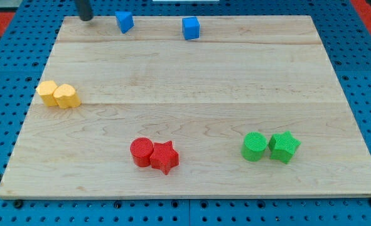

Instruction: Push the triangle close to the cube

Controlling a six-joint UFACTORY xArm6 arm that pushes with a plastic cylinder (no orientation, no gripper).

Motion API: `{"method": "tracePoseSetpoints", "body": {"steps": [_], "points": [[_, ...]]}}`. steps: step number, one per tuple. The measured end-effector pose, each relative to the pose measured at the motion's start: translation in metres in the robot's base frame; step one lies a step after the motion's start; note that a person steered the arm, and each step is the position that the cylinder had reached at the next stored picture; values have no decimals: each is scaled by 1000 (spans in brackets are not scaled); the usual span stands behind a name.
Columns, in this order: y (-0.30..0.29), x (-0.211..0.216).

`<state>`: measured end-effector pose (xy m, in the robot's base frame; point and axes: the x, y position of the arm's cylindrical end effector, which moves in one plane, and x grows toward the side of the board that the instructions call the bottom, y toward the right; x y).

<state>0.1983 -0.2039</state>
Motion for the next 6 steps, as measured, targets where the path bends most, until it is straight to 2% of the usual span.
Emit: {"method": "tracePoseSetpoints", "body": {"steps": [1, 2, 3, 4, 5, 6], "points": [[85, 34], [100, 48], [36, 22], [38, -7], [63, -6], [116, -3]]}}
